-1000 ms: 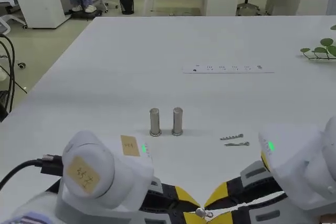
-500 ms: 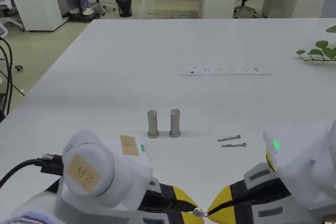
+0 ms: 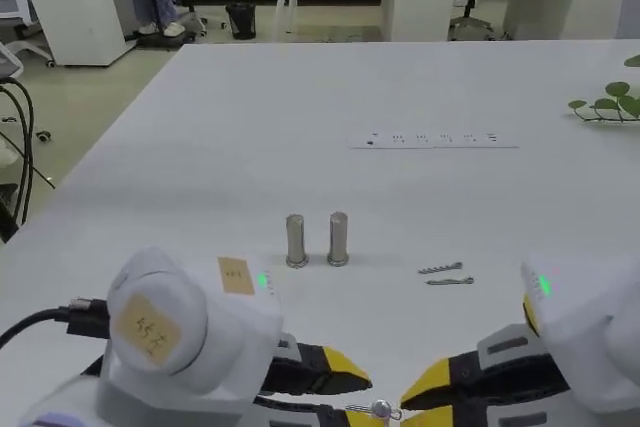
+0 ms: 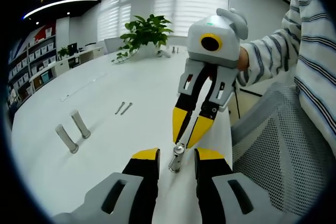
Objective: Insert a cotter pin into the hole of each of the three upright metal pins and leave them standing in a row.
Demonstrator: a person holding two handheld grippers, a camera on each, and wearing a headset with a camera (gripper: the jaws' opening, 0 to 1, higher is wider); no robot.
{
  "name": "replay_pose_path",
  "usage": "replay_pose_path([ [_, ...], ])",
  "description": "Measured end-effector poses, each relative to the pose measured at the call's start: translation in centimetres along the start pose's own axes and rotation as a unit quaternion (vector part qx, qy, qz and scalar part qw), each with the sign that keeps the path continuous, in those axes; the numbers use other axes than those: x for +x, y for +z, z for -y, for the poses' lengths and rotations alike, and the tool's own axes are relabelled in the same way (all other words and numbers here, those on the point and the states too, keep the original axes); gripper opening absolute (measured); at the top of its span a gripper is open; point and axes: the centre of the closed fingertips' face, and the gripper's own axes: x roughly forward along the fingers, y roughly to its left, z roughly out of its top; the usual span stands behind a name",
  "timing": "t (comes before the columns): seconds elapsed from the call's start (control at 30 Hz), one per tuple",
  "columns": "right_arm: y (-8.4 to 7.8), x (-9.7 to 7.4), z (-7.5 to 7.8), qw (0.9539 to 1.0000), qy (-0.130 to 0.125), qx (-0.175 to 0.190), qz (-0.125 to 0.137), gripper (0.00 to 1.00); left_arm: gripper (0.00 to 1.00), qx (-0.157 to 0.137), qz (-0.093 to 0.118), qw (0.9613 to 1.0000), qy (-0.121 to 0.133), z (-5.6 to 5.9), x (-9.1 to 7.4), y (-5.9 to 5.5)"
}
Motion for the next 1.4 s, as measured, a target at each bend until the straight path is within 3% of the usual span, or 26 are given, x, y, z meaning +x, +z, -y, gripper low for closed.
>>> replay_pose_path([
  [0.13, -0.2, 0.3, 0.0, 0.9996, -0.007, 0.023, 0.014, 0.08, 0.31, -0.014, 0.010, 0.9998, 0.000, 0.3, -0.9, 0.1],
  [0.27, 0.1, 0.7, 0.0, 0.9989, -0.012, 0.036, 0.028, 0.13, 0.39, -0.025, 0.002, 0.9997, 0.003, 0.5, -1.6, -0.6],
  [0.5, 0.4, 1.7, -0.5, 0.9976, -0.004, 0.049, 0.048, 0.12, 0.67, -0.065, 0.033, 0.9973, 0.011, 1.0, -3.0, -0.6],
  [0.57, 0.2, 1.9, -0.6, 0.9976, -0.003, 0.051, 0.047, 0.12, 0.74, -0.081, 0.036, 0.9958, 0.024, 0.8, -3.2, -0.9],
  [0.67, 0.0, 2.3, -0.7, 0.9976, -0.001, 0.053, 0.045, 0.12, 0.87, -0.071, 0.032, 0.9962, 0.038, 0.7, -3.3, -1.5],
  [0.77, -0.3, 2.5, -0.7, 0.9975, 0.000, 0.056, 0.043, 0.13, 0.90, -0.078, 0.024, 0.9958, 0.041, 0.8, -3.3, -2.4],
  [0.87, -0.5, 2.7, -0.6, 0.9973, -0.001, 0.059, 0.043, 0.12, 0.99, -0.068, 0.000, 0.9959, 0.059, 0.5, -3.1, -3.7],
  [1.03, -0.8, 3.2, -0.5, 0.9985, -0.007, 0.041, 0.035, 0.10, 0.99, -0.082, 0.014, 0.9948, 0.059, 0.6, -3.1, -3.5],
  [1.4, -1.0, 3.6, -0.2, 0.9993, -0.013, 0.027, 0.022, 0.05, 0.99, -0.085, 0.023, 0.9942, 0.061, 0.6, -2.8, -3.1],
])
